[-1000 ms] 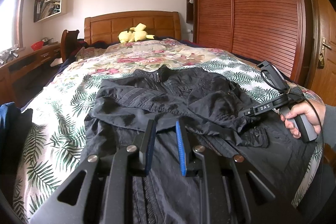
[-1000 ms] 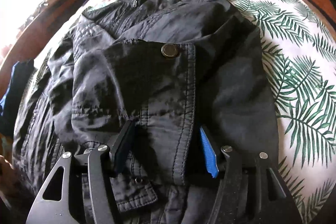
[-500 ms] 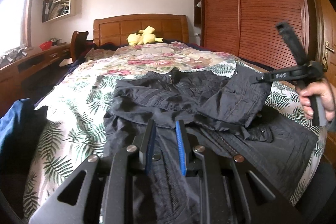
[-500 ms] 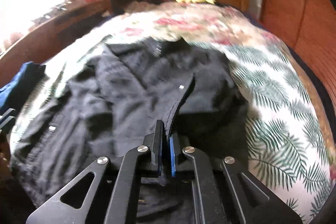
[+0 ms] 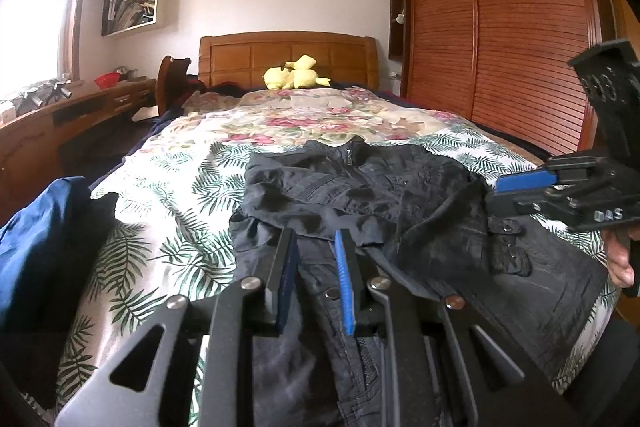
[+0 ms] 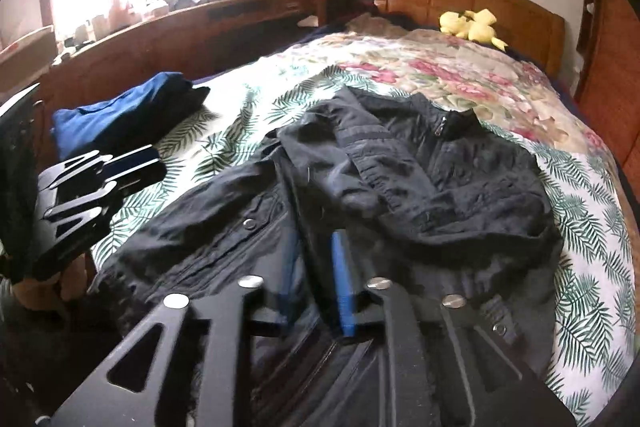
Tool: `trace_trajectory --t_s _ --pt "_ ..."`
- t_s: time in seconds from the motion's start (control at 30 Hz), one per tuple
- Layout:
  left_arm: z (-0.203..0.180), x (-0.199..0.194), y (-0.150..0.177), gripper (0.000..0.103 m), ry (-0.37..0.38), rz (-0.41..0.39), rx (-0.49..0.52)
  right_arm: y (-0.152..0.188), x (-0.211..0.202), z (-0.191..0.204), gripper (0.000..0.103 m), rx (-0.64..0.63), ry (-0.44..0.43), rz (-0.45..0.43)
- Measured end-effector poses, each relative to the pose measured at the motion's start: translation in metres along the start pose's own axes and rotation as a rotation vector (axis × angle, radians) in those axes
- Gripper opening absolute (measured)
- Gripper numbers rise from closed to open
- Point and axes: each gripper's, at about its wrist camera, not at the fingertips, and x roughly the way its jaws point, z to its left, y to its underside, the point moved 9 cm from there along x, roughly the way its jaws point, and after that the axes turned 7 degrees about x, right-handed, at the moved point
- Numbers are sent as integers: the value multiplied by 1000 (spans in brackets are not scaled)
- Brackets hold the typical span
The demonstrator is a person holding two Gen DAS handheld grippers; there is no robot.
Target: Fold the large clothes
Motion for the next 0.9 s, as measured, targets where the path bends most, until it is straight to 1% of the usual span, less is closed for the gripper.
trace_trajectory --t_s 0.07,0.13,0.23,0.33,0.43,0.53,0.63,0.7,0.73,0.8,0.9 --pt "-3 3 1 17 12 7 2 5 -7 -4 49 4 4 -13" --pt "-8 6 1 17 24 10 6 10 -12 -9 49 9 0 -13" --pt "-18 13 2 17 46 23 19 27 -12 -28 49 24 48 9" --pt "-31 23 7 17 85 52 27 45 -6 -51 49 55 84 33" --pt "-45 37 16 17 134 104 30 65 2 -74 49 80 125 49" --pt "-57 48 27 17 155 148 46 85 15 -94 49 87 167 69" --pt "-69 62 37 17 177 199 61 101 28 -110 49 101 191 86" --pt "-74 66 41 17 187 222 69 111 36 -117 49 115 194 99" --pt "-78 71 44 17 187 237 78 114 40 -119 49 127 180 101" --pt "-81 76 50 17 180 260 92 116 43 -121 50 147 154 93" --pt "-83 83 58 17 181 293 102 118 43 -121 50 160 137 82"
